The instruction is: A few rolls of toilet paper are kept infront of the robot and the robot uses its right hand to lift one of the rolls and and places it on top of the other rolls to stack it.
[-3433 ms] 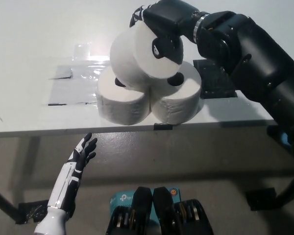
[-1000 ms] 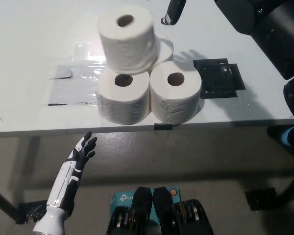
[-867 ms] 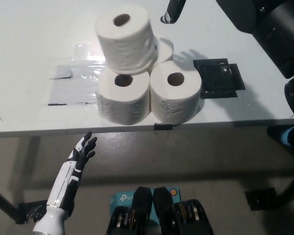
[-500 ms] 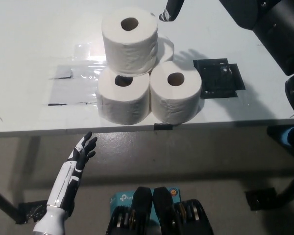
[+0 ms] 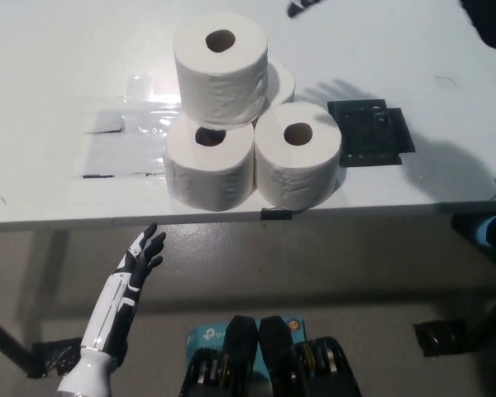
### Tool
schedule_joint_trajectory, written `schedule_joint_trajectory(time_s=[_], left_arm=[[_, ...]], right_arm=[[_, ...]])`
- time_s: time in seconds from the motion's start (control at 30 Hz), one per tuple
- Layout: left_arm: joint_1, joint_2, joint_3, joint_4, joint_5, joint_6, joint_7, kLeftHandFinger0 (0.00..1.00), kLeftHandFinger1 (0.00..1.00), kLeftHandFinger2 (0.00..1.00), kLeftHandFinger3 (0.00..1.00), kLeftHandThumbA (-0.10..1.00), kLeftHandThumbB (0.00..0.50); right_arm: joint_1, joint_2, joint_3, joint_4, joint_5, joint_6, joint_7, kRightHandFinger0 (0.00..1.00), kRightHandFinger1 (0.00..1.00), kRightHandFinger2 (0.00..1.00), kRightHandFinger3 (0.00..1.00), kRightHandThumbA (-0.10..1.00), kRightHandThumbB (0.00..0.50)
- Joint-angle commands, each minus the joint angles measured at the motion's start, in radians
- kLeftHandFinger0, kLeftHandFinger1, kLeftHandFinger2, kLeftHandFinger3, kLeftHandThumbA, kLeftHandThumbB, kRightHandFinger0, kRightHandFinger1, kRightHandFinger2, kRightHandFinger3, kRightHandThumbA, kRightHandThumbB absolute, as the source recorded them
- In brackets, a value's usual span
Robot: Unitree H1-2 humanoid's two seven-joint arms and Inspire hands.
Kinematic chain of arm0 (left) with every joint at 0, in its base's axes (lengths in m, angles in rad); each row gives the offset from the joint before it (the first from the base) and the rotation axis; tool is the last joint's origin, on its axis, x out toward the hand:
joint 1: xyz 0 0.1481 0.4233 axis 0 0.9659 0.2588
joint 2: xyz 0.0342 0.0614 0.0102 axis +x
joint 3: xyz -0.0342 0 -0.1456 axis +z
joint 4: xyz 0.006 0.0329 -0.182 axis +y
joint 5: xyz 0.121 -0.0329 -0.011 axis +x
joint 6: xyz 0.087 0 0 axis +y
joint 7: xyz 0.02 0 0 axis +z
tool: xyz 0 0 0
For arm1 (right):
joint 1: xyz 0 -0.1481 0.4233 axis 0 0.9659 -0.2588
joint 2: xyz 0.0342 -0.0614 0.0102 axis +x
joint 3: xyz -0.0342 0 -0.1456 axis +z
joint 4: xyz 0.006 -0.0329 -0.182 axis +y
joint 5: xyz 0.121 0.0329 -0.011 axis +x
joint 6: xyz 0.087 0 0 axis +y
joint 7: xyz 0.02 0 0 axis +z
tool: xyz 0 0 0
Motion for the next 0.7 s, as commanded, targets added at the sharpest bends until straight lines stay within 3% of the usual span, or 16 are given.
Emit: schedule_joint_trajectory(time_s=[0.0, 0.03, 0.07, 0.13, 0.2, 0.23, 0.27, 0.33, 0.4, 0.47, 0.57, 0.6, 0.67], left_arm=[[-0.025, 0.018, 0.012, -0.016, -0.025, -0.03, -0.016, 1.0, 1.0, 1.0, 1.0, 1.0, 0.5], [-0.025, 0.016, 0.013, -0.016, -0.027, -0.026, -0.015, 1.0, 1.0, 1.0, 1.0, 1.0, 0.476], [-0.028, 0.016, 0.015, -0.012, -0.026, -0.028, -0.013, 1.0, 1.0, 1.0, 1.0, 1.0, 0.461], [-0.034, 0.016, 0.016, -0.01, -0.017, -0.025, -0.008, 1.0, 1.0, 1.0, 1.0, 1.0, 0.443], [-0.037, 0.018, 0.019, -0.004, -0.017, -0.031, -0.007, 1.0, 1.0, 1.0, 1.0, 1.0, 0.393], [-0.038, 0.018, 0.019, -0.003, -0.016, -0.032, -0.006, 1.0, 1.0, 1.0, 1.0, 1.0, 0.388], [-0.035, 0.018, 0.019, -0.006, -0.004, -0.026, -0.001, 1.0, 1.0, 1.0, 1.0, 1.0, 0.381], [-0.027, 0.016, 0.019, -0.005, -0.002, -0.023, 0.001, 1.0, 1.0, 1.0, 1.0, 1.0, 0.41], [-0.02, 0.017, 0.019, -0.001, 0.0, -0.029, 0.001, 1.0, 1.0, 1.0, 1.0, 1.0, 0.405], [-0.013, 0.02, 0.018, 0.011, -0.006, -0.051, -0.003, 1.0, 1.0, 1.0, 1.0, 1.0, 0.403], [0.003, 0.011, 0.015, 0.012, -0.018, -0.043, -0.005, 1.0, 1.0, 1.0, 1.0, 1.0, 0.367], [0.008, 0.009, 0.014, 0.011, -0.021, -0.043, -0.006, 1.0, 1.0, 1.0, 1.0, 1.0, 0.366], [0.012, 0.01, 0.015, 0.019, -0.027, -0.061, -0.009, 1.0, 1.0, 1.0, 1.0, 1.0, 0.32]], right_arm=[[0.094, -0.284, -0.423, -0.716, 0.207, 0.289, 0.041, 1.0, 1.0, 1.0, 1.0, 1.0, 0.365], [0.156, -0.277, -0.557, -0.819, 0.266, 0.322, 0.044, 1.0, 1.0, 1.0, 1.0, 1.0, 0.322], [0.188, -0.261, -0.635, -0.868, 0.295, 0.325, 0.047, 1.0, 1.0, 1.0, 1.0, 1.0, 0.319], [0.249, -0.23, -0.754, -0.99, 0.265, 0.325, 0.057, 1.0, 1.0, 1.0, 1.0, 1.0, 0.372], [0.408, -0.244, -0.842, -1.151, 0.411, 0.325, -0.11, 1.0, 1.0, 1.0, 1.0, 1.0, 0.277], [0.445, -0.228, -0.871, -1.186, 0.437, 0.325, -0.133, 1.0, 1.0, 1.0, 1.0, 1.0, 0.278], [0.524, -0.192, -0.918, -1.251, 0.45, 0.325, -0.164, 1.0, 1.0, 1.0, 1.0, 1.0, 0.327], [0.623, -0.16, -0.945, -1.318, 0.506, 0.302, -0.234, 1.0, 1.0, 1.0, 1.0, 1.0, 0.285], [0.722, -0.12, -0.961, -1.359, 0.558, 0.245, -0.301, 1.0, 1.0, 1.0, 1.0, 1.0, 0.295], [0.897, 0.0, -0.963, -1.381, 0.675, 0.148, -0.428, 1.0, 1.0, 1.0, 1.0, 1.0, 0.325], [1.092, 0.086, -0.919, -1.381, 0.739, 0.016, -0.508, 1.0, 1.0, 1.0, 1.0, 1.0, 0.361], [1.151, 0.116, -0.906, -1.381, 0.753, -0.028, -0.533, 1.0, 1.0, 1.0, 1.0, 1.0, 0.334], [1.227, 0.175, -0.865, -1.381, 0.762, -0.068, -0.546, 1.0, 1.0, 1.0, 1.0, 1.0, 0.352]])
